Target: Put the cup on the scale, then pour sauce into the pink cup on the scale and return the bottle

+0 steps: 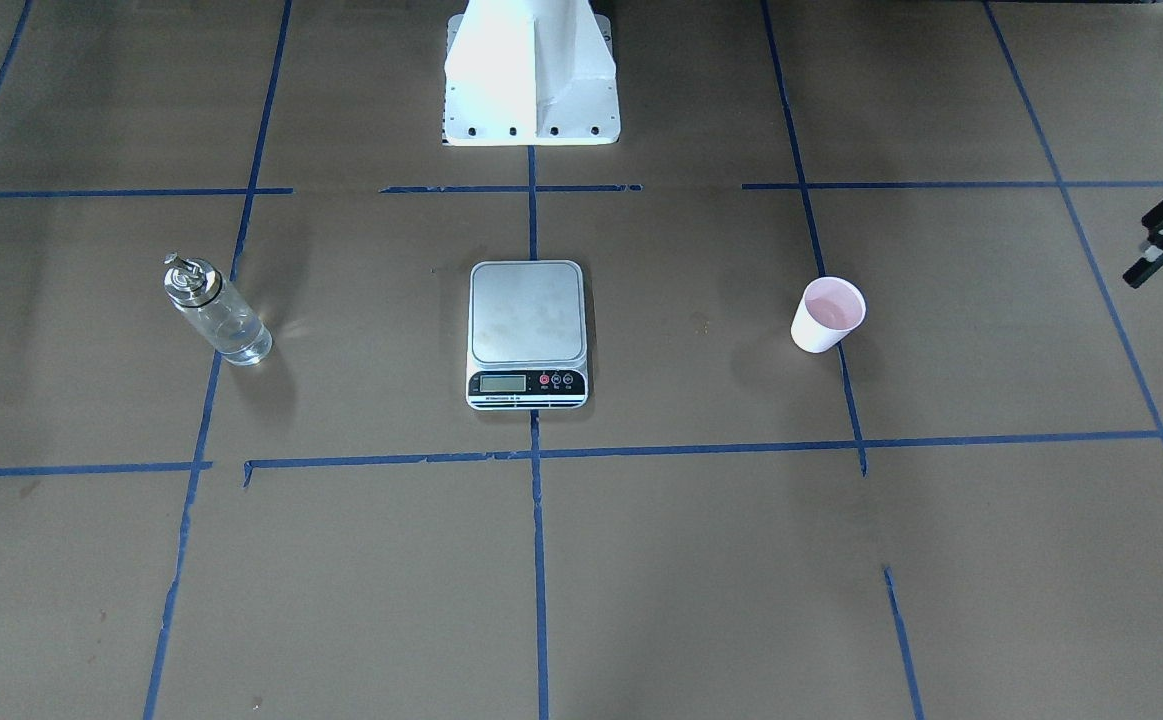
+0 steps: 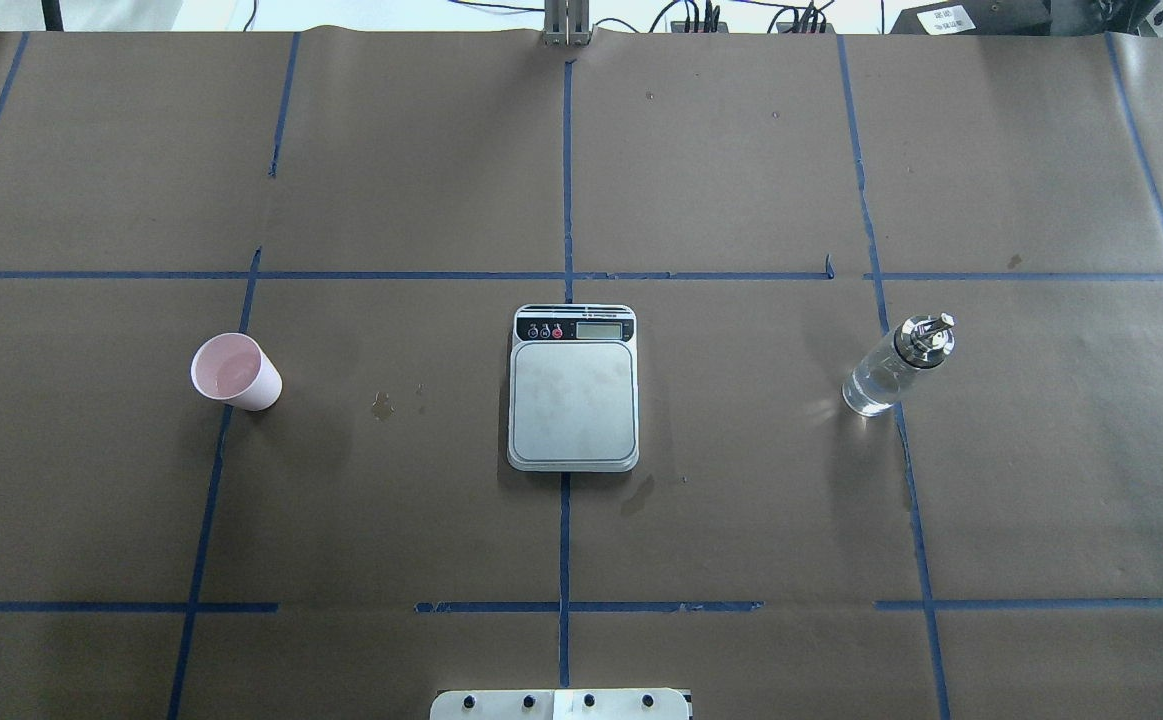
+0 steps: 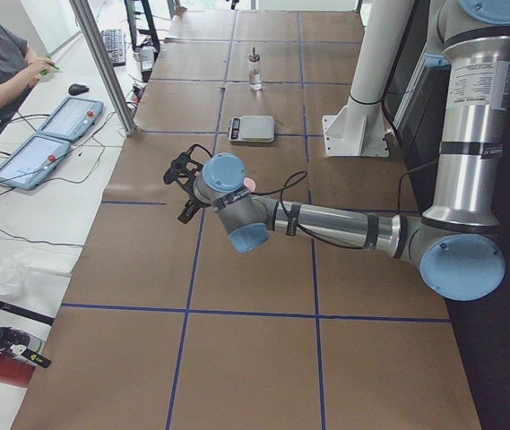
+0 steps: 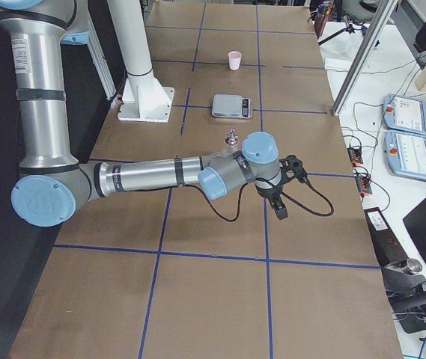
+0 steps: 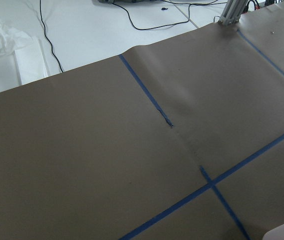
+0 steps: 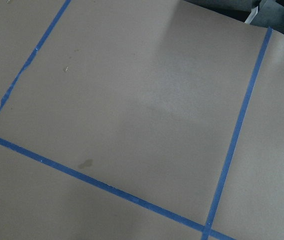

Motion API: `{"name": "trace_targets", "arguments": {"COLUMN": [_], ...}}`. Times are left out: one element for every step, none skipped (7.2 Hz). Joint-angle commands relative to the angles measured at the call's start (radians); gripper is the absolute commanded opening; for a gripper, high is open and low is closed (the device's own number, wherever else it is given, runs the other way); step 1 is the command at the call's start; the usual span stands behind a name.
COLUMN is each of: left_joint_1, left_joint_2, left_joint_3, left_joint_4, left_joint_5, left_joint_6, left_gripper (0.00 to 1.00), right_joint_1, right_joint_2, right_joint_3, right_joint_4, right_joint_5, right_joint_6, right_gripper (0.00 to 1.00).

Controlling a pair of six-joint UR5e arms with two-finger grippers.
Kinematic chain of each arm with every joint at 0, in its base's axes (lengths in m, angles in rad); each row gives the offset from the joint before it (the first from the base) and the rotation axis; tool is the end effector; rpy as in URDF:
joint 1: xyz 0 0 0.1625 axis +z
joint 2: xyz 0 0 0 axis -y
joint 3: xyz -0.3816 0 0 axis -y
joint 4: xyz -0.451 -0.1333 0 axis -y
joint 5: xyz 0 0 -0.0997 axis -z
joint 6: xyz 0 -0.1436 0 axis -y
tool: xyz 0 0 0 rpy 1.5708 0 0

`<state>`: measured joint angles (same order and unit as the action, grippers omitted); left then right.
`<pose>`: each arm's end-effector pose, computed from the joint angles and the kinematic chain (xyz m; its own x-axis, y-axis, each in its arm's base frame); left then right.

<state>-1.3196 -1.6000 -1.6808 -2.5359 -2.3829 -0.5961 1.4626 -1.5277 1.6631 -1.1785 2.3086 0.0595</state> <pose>0.1187 -0.5795 0.4367 0.4809 0.4165 -0.7715 0.1912 0.8090 0.5559 -0.0286 -0.6034 0.5245 0.7034 -0.3648 0.6101 0.0516 0.8822 0.4681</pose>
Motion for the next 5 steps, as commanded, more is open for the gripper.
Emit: {"name": "trace_targets", "arguments": {"left_joint_1": [0.211, 0.309, 0.401, 0.468, 0.488], "left_joint_2": [0.003, 0.006, 0.006, 0.006, 0.005], "left_joint_3": [-0.062, -0.074, -0.079, -0.077, -0.088], "left_joint_4": [0.000, 0.002, 0.005, 0.009, 0.079], "left_joint_5": [0.262, 0.351, 0.443, 0.514, 0.543], "left_joint_6": [-0.247, -0.328, -0.403, -0.428, -0.429], "left_gripper": [1.00, 1.00, 1.00, 1.00, 1.00], "right_joint_1": [-0.002, -0.002, -0.002, -0.002, -0.002], "right_joint_2": [0.000, 0.000, 0.000, 0.001, 0.001], "right_joint_3": [0.000, 0.000, 0.000, 0.000, 0.000], "right_joint_4": [0.000, 0.002, 0.002, 0.002, 0.002], "right_joint_5": [0.000, 0.002, 0.002, 0.000, 0.000], "right_joint_6": [0.009, 0.029, 0.036, 0.036, 0.036], "right_gripper": [1.00, 1.00, 1.00, 1.00, 1.00]}}
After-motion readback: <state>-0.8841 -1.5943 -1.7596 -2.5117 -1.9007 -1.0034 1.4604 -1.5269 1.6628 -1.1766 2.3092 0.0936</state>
